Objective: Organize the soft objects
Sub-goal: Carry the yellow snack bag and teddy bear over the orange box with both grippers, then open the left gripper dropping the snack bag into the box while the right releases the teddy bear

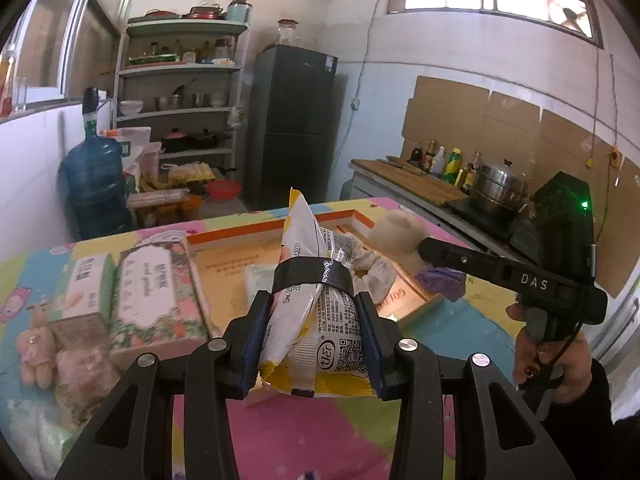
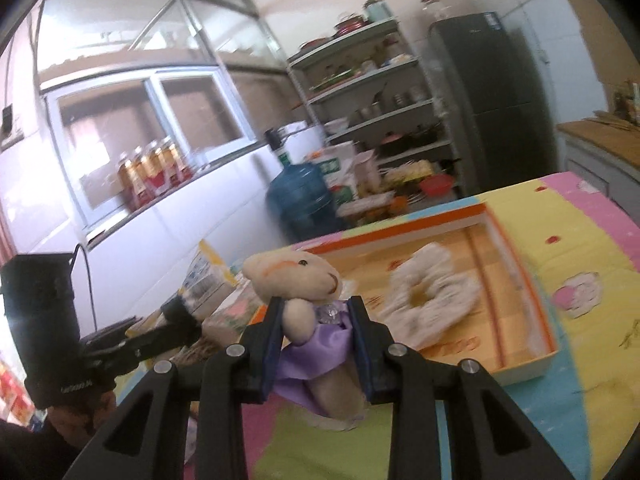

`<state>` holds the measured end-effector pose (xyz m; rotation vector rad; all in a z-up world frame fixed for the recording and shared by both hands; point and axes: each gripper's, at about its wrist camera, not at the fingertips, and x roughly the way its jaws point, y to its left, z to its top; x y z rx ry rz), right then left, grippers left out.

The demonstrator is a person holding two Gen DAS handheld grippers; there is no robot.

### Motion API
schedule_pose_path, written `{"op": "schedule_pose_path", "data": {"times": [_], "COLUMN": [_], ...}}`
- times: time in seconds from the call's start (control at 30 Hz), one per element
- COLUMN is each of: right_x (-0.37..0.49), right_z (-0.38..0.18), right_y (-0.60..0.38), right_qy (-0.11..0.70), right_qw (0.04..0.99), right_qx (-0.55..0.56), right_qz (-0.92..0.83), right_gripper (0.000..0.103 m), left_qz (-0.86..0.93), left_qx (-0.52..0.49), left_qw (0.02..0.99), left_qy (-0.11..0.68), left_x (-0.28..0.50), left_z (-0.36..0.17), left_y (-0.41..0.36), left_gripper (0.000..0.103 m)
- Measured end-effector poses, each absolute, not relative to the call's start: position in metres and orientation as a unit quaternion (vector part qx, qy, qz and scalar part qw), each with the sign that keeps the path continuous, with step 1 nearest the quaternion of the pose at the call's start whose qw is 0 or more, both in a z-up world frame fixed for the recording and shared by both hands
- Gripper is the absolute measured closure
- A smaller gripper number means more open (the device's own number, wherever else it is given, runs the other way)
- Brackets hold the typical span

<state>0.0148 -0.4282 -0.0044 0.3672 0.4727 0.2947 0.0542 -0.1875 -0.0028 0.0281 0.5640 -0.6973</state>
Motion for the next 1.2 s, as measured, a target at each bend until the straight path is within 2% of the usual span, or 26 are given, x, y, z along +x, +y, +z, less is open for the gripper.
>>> {"op": "schedule_pose_path", "data": {"times": [0.63,1.2], "right_x": [0.076,0.101], "right_z": [-0.024,-0.051], "right_y": [-0.465,-0.467], "right_qy": [0.279,0.327], "right_qw": [0.944,0.932], "right_qx": [0.165,0.152], "right_qz": [0.062,0.032], "right_gripper": [0.071,0.068], "left_qz": [-0.283,-0.287], "left_qx": [0.008,0.013], "left_qw": [0.903,0.873], "left_qy": [0.323,0.395], "left_x": [0.115,0.147], "left_z": [-0.036,-0.077], "left_y": [-0.274,-0.309], "left_gripper": [0.059,0.059]}}
